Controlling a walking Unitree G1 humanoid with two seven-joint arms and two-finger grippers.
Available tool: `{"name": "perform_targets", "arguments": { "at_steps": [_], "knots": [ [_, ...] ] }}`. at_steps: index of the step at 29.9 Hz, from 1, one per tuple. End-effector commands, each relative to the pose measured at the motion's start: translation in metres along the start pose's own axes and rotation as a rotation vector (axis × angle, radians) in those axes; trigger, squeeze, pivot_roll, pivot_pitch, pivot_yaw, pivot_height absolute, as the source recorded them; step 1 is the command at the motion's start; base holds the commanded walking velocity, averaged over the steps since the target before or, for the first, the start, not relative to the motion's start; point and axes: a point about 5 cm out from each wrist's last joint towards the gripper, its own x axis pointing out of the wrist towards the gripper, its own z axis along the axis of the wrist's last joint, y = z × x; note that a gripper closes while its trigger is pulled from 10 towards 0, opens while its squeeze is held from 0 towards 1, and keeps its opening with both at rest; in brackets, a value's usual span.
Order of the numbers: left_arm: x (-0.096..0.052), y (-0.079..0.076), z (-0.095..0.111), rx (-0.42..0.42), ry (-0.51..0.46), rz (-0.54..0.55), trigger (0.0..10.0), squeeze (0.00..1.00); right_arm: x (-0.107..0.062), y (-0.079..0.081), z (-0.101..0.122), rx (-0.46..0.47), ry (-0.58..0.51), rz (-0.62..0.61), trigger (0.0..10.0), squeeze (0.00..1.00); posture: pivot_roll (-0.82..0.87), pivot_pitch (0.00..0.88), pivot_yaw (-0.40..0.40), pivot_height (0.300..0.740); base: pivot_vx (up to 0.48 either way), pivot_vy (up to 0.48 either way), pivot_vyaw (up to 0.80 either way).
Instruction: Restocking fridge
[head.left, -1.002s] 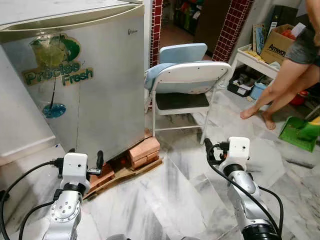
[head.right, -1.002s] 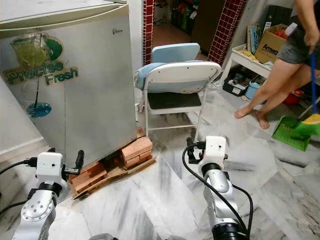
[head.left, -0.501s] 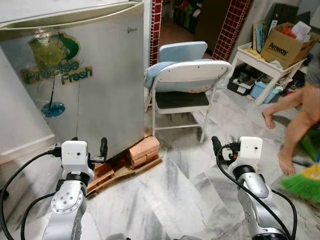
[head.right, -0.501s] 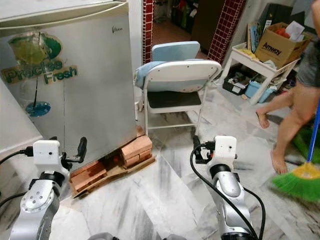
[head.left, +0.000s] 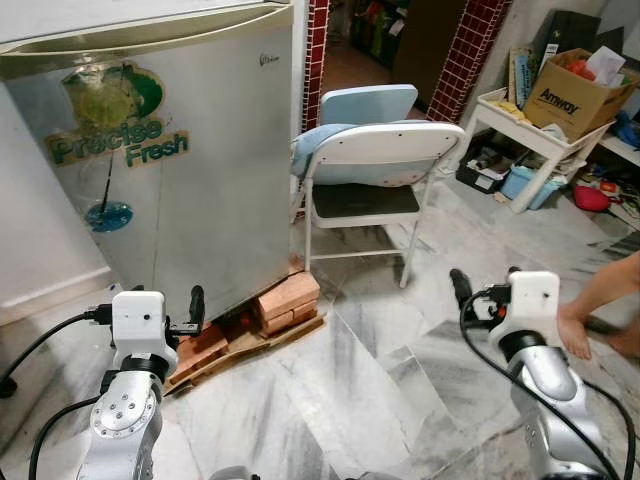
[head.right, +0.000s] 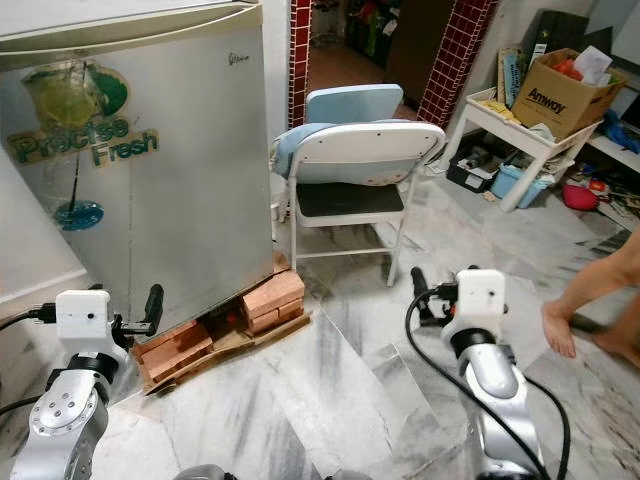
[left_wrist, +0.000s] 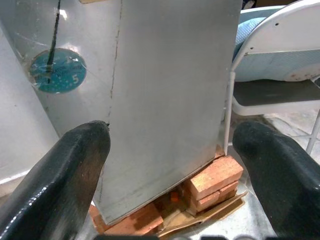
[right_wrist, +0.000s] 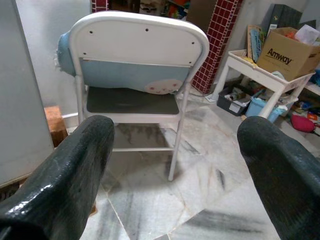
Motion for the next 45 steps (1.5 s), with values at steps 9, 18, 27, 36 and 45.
{"name": "perform_targets", "arguments": {
  "at_steps": [9, 18, 27, 36, 45],
  "knots": [
    [0.004, 0.000, 0.002, 0.008, 0.004, -0.012, 10.0, 0.00, 0.000, 0.017, -0.005, 0.059, 0.007, 0.026, 10.0, 0.00, 0.06, 0.000, -0.051, 0.740, 0.000, 0.320, -0.25],
    [0.006, 0.000, 0.005, 0.024, -0.005, -0.025, 10.0, 0.00, -0.001, 0.024, -0.003, 0.117, -0.013, 0.055, 10.0, 0.00, 0.06, 0.000, -0.050, 0.740, 0.000, 0.480, 0.00],
    [0.006, -0.003, 0.003, 0.030, 0.003, -0.036, 10.0, 0.00, -0.002, 0.028, 0.002, 0.094, -0.054, 0.050, 10.0, 0.00, 0.05, 0.000, -0.039, 0.740, 0.000, 0.480, 0.00],
    [0.011, -0.003, 0.006, 0.044, -0.029, -0.052, 10.0, 0.00, 0.001, 0.031, 0.001, 0.187, -0.036, 0.038, 10.0, 0.00, 0.06, 0.000, -0.038, 0.740, 0.000, 0.480, 0.00],
    [0.010, -0.006, 0.007, 0.054, -0.046, -0.074, 10.0, 0.00, 0.001, 0.036, -0.003, 0.182, -0.005, 0.057, 10.0, 0.00, 0.06, 0.000, -0.049, 0.740, 0.000, 0.480, -0.08]
  ]
}}
